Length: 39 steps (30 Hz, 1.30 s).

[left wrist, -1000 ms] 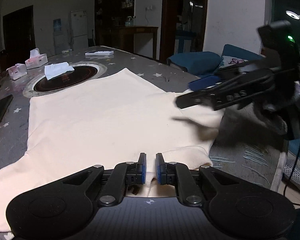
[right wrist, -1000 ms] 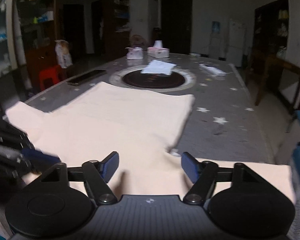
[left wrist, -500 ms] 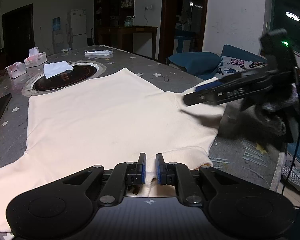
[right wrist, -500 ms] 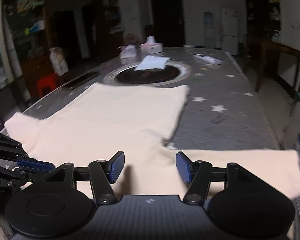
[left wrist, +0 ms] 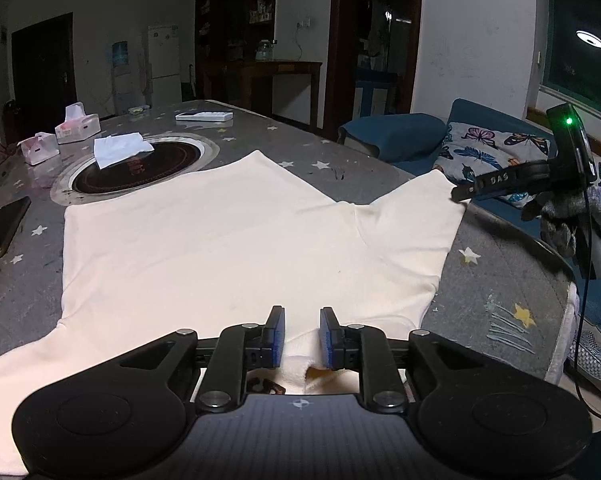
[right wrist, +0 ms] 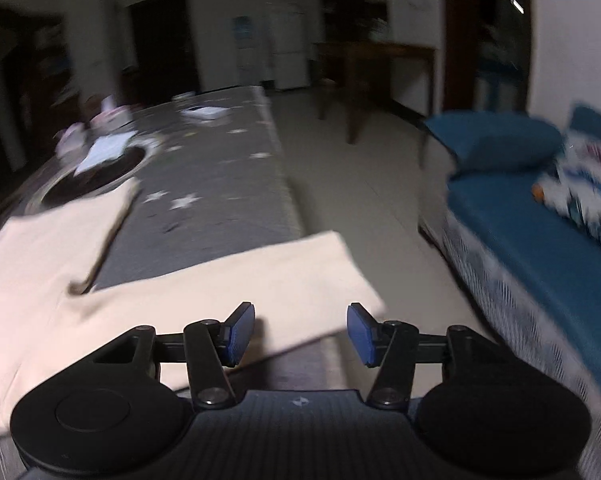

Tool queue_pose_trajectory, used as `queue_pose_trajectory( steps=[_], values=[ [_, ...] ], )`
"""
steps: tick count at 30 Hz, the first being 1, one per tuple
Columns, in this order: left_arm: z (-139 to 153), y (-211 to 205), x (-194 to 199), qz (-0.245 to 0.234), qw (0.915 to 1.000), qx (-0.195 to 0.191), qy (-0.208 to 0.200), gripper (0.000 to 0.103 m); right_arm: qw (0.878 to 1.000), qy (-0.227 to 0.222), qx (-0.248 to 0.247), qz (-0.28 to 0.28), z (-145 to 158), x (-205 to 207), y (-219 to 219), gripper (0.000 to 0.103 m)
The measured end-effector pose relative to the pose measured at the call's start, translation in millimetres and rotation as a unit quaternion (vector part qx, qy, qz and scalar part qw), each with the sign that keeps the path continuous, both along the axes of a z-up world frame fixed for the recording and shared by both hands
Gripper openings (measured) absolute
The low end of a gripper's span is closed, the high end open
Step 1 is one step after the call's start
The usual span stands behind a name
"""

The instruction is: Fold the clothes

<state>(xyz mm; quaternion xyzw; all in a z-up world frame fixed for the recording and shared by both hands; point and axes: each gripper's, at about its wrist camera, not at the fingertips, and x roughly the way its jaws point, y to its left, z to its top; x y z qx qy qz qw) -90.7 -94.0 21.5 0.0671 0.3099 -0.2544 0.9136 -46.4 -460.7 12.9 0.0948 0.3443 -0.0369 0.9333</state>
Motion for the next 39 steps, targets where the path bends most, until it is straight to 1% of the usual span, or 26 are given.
queue_pose_trajectory(
  steps=[2, 4, 6, 9, 11, 12, 13, 14, 17, 19, 21, 24, 27, 30, 34, 39],
  values=[
    [0, -1, 0, -0.001, 1.0, 0.002, 0.0, 0.022, 0.999, 0.003, 0.039, -0.025, -5, 0, -17, 0.052],
    [0, -2, 0, -0.002, 1.0, 0.003, 0.0, 0.023, 0.996, 0.007, 0.079, -0.037, -11, 0, -32, 0.052],
    [0, -3, 0, -0.003, 1.0, 0.005, 0.0, 0.023, 0.99, 0.009, 0.135, -0.048, -20, 2, -49, 0.053],
    [1, -5, -1, -0.004, 1.0, 0.004, -0.002, 0.024, 0.98, 0.004, 0.191, -0.057, -30, 4, -65, 0.051],
    [1, -6, -1, -0.004, 1.0, 0.006, -0.003, 0.026, 0.973, -0.003, 0.223, -0.054, -36, 4, -72, 0.037],
    [1, -7, -1, -0.004, 1.0, 0.007, -0.003, 0.027, 0.97, -0.007, 0.238, -0.051, -39, 5, -75, 0.034],
    [0, -7, 0, -0.004, 1.0, 0.008, -0.002, 0.027, 0.967, -0.012, 0.248, -0.048, -40, 4, -77, 0.026],
    [0, -8, 0, -0.005, 1.0, 0.008, -0.001, 0.027, 0.968, -0.018, 0.247, -0.05, -39, 2, -78, 0.019],
    [0, -12, 0, -0.008, 0.9999, 0.011, -0.001, 0.027, 0.969, -0.035, 0.236, -0.057, -36, -5, -82, 0.009],
    [0, -15, 0, -0.011, 0.9999, 0.009, -0.001, 0.027, 0.97, -0.041, 0.237, -0.049, -29, -7, -80, 0.006],
    [-1, -19, 0, -0.015, 0.9998, 0.008, -0.002, 0.027, 0.969, -0.051, 0.238, -0.034, -19, -8, -76, 0.005],
    [-2, -26, 0, -0.024, 0.9997, 0.008, -0.003, 0.027, 0.969, -0.073, 0.235, 0.009, 7, -10, -57, 0.005],
    [-2, -29, -2, -0.029, 0.9996, 0.005, -0.006, 0.027, 0.965, -0.097, 0.237, 0.056, 39, -9, -36, 0.005],
    [0, -29, -5, -0.029, 0.9995, 0.001, -0.011, 0.031, 0.96, -0.114, 0.234, 0.104, 66, -6, -9, 0.005],
    [4, -17, -10, -0.014, 0.9997, -0.008, -0.02, 0.031, 0.95, -0.121, 0.229, 0.176, 95, 4, 38, 0.005],
    [8, 9, -21, 0.026, 0.9991, -0.022, -0.026, 0.033, 0.934, -0.11, 0.233, 0.248, 106, 15, 102, 0.005]
  ],
)
